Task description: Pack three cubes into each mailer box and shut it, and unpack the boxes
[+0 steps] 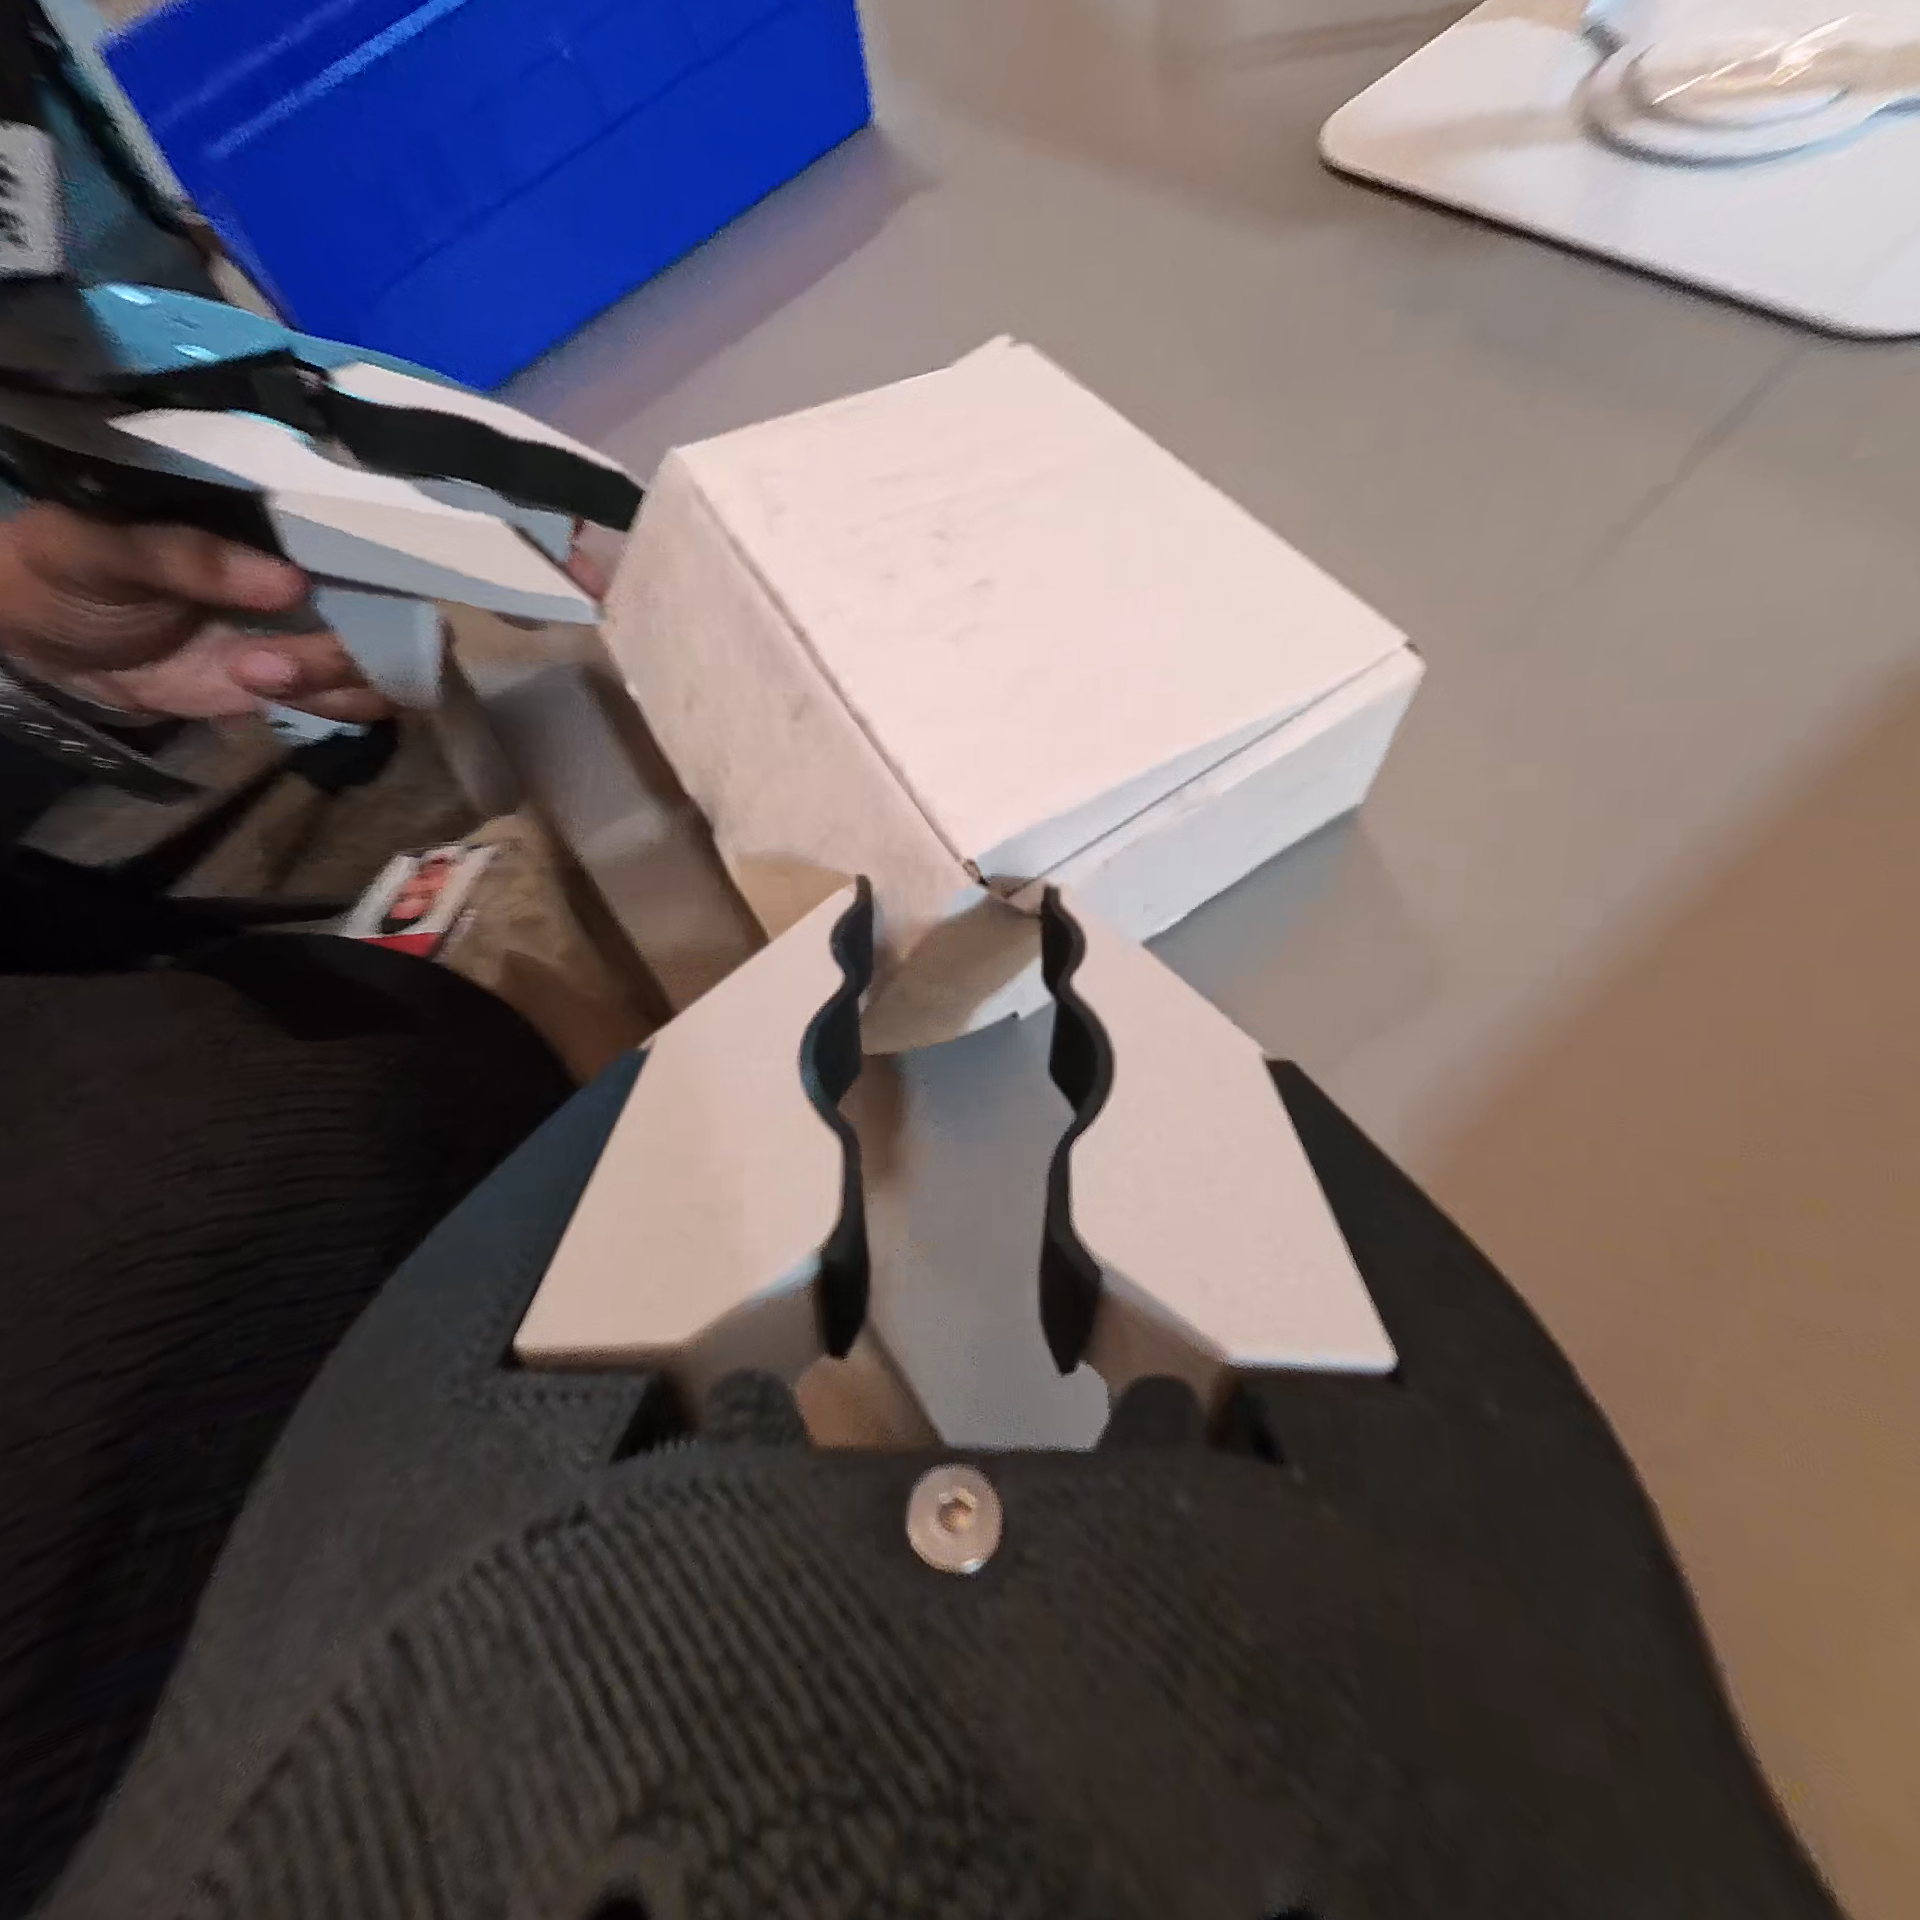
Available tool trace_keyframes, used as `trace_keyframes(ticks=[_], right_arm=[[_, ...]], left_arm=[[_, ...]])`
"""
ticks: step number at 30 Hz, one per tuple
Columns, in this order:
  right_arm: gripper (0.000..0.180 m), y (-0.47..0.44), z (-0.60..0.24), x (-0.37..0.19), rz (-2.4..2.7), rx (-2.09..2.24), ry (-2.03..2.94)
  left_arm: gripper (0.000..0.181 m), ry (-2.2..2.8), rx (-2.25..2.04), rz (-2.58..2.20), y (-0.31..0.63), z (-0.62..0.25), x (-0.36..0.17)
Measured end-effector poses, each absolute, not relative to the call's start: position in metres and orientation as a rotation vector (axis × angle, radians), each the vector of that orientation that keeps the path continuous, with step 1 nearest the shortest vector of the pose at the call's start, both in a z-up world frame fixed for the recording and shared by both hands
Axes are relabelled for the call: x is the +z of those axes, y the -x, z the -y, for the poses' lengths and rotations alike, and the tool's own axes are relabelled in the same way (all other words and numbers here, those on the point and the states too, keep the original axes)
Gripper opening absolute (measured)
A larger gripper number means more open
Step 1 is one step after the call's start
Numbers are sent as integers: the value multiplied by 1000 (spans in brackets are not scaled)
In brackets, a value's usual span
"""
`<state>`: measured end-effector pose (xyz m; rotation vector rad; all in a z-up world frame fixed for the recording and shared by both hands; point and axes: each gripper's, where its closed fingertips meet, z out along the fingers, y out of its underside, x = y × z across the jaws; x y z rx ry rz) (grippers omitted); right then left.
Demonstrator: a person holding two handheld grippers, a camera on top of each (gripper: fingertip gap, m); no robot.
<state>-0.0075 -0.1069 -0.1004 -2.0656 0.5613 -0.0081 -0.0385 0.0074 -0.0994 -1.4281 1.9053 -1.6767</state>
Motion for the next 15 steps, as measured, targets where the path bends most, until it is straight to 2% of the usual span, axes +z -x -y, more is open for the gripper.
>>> trace_keyframes(ticks=[4,6,9,15], right_arm=[[37,-6,110,-100,-516,-163,2065],[56,-2,108,-92,-458,-131,2045],[72,9,111,-84,-356,-60,2051],[77,24,112,-104,-218,-85,2200]], left_arm=[[51,1385,-1617,-1942,38,-2,-104],[51,1366,-1602,-1948,39,-2,-104],[51,1368,-1608,-1947,40,-1,-104],[52,1361,-1600,-1952,41,-1,-104]])
